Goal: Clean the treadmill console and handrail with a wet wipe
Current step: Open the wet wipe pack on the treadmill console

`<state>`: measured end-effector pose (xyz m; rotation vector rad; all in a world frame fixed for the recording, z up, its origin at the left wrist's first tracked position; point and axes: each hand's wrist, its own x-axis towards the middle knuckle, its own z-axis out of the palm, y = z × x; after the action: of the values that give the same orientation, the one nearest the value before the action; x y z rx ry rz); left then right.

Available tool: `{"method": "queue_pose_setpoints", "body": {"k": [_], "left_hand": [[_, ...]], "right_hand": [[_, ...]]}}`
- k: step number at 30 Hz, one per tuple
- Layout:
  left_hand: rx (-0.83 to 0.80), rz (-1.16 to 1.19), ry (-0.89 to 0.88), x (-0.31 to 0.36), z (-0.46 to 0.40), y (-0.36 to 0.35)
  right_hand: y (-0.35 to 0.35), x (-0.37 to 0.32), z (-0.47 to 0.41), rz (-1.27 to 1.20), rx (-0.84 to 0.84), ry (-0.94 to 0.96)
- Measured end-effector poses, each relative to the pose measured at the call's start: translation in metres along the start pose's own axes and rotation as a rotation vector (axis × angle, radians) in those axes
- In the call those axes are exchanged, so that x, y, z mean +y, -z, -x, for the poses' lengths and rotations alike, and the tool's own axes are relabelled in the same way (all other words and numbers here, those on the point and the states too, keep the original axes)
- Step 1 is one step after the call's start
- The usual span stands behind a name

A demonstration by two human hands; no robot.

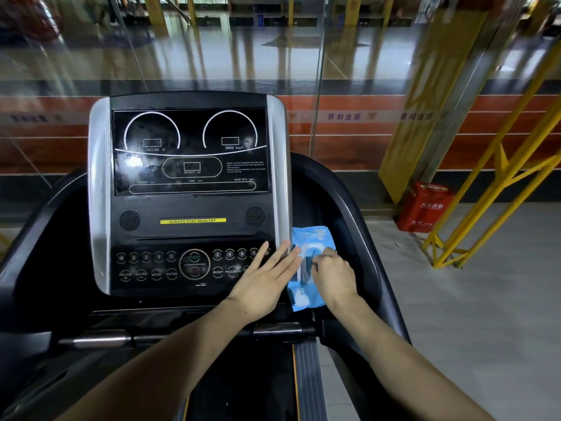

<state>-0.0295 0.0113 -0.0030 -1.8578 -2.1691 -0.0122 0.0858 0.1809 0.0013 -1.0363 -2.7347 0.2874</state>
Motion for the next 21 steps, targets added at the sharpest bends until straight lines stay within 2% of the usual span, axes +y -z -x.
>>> {"method": "queue_pose_setpoints", "body": {"k": [6,13,21], "left_hand": [[0.003,0.016,0.012,0.001,0.001,0.000],[-0.011,0.011,0.006,-0.001,0.001,0.001],[-0.018,-0.013,0.015,-0.001,0.001,-0.002]], "right_hand": [[0.008,-0.011,-0.003,0.190,-0.085,0.045],[0.010,-0.009,-0.014,0.220,-0.124,0.135],[0.006,0.006,-0.016,-0.031,-0.089,0.115]]}}
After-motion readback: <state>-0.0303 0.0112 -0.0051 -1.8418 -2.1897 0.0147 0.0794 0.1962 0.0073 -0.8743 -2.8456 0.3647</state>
